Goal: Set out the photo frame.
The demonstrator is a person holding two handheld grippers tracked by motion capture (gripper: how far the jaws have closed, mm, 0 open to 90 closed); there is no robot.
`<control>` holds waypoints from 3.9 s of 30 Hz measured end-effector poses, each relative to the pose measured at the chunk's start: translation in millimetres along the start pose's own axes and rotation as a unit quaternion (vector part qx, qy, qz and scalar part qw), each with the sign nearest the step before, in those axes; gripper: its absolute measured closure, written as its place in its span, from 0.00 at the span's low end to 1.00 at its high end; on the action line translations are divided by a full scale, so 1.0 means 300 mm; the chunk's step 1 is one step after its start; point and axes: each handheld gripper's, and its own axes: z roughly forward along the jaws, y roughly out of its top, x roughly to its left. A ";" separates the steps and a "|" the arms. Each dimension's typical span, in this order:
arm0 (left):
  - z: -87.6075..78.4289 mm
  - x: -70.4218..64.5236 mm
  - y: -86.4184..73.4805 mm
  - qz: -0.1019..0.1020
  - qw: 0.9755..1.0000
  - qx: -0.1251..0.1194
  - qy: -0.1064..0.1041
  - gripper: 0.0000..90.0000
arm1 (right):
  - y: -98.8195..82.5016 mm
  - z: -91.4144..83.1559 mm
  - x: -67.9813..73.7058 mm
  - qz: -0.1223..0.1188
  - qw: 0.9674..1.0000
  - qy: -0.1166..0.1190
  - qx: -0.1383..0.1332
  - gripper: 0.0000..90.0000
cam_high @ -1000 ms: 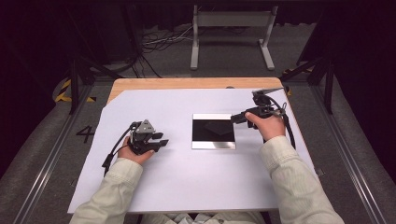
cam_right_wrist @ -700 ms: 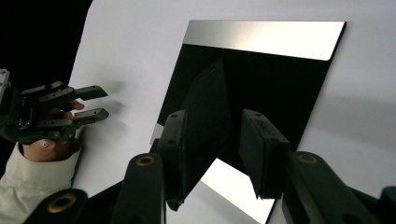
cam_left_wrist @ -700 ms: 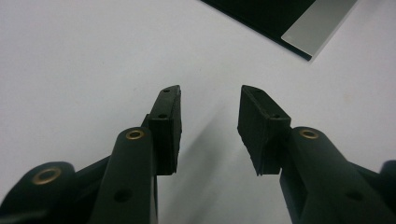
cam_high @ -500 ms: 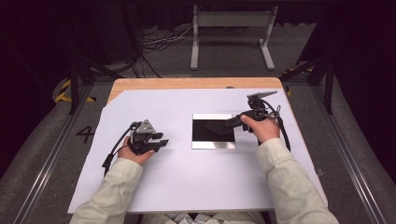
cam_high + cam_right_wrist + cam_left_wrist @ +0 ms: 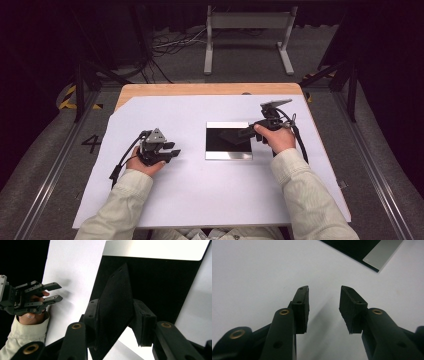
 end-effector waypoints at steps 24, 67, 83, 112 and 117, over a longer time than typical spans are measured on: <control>0.000 -0.001 0.000 0.001 1.000 0.001 0.000 0.67 | -0.032 -0.026 0.035 -0.069 0.998 -0.004 0.016 0.75; 0.002 -0.005 0.000 0.002 1.000 0.002 0.000 0.67 | -0.197 -0.091 0.121 -0.336 0.935 0.013 -0.113 0.97; 0.001 -0.008 0.001 0.006 1.000 0.000 0.001 0.67 | -0.269 -0.089 0.082 -0.463 0.882 -0.025 -0.083 0.96; 0.001 -0.029 0.017 0.009 1.000 0.005 0.001 0.67 | -0.332 -0.032 0.027 -0.504 0.856 -0.113 0.025 0.95; 0.002 -0.031 0.017 0.008 1.000 0.005 0.000 0.67 | -0.331 -0.032 0.025 -0.500 0.858 -0.116 0.023 0.94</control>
